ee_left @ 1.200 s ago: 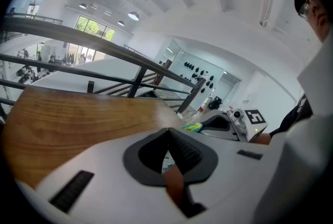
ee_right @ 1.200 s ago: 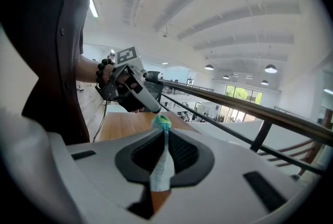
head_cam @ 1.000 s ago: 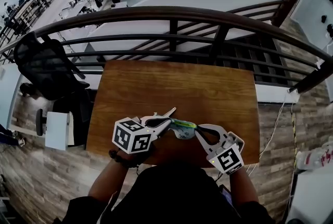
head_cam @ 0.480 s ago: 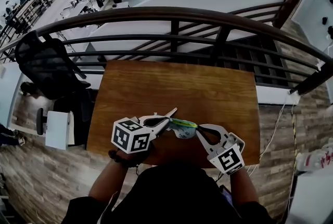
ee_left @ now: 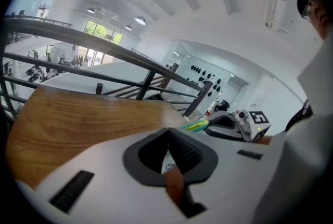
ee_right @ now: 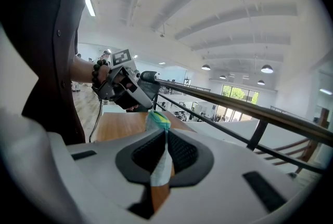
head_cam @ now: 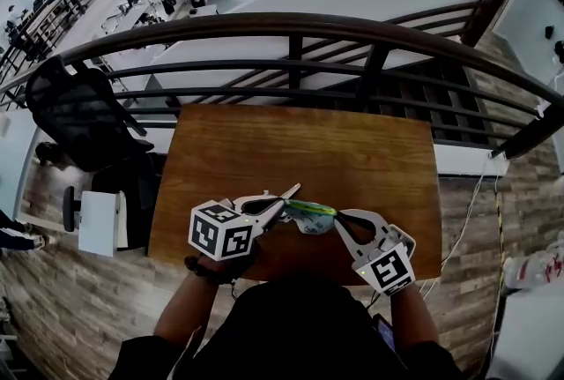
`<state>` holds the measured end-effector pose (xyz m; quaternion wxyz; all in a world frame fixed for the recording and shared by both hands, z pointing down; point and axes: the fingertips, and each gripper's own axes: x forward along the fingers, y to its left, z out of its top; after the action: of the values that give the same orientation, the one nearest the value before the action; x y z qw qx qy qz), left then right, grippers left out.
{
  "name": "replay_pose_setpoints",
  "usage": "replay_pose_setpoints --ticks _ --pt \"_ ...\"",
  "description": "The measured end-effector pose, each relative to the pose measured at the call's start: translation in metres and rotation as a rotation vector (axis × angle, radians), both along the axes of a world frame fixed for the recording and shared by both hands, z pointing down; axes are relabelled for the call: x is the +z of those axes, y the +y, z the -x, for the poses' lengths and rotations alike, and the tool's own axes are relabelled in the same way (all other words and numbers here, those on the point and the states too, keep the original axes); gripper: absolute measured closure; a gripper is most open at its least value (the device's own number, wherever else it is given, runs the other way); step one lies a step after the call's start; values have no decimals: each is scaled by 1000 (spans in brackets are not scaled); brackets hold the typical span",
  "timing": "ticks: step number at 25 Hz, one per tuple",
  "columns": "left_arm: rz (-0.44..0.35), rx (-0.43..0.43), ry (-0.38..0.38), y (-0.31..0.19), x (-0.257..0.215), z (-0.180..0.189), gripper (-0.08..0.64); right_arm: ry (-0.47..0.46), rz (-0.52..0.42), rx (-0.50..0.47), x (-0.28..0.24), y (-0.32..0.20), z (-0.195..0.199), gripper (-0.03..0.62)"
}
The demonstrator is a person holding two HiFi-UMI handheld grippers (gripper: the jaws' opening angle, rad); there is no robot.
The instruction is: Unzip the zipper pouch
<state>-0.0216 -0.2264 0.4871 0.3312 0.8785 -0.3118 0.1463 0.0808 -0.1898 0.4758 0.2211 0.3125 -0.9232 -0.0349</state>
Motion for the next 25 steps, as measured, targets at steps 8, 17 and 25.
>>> replay_pose_setpoints --ticks 8,17,25 --pt "-34 -38 -30 -9 -5 12 546 -17 -8 32 -4 -4 -6 580" --pt "-34 -68 -48 -17 -1 19 546 -21 -21 39 -4 -7 -11 581" --pt "-33 -96 -49 -23 -1 23 546 -5 -15 67 -3 -11 -22 581"
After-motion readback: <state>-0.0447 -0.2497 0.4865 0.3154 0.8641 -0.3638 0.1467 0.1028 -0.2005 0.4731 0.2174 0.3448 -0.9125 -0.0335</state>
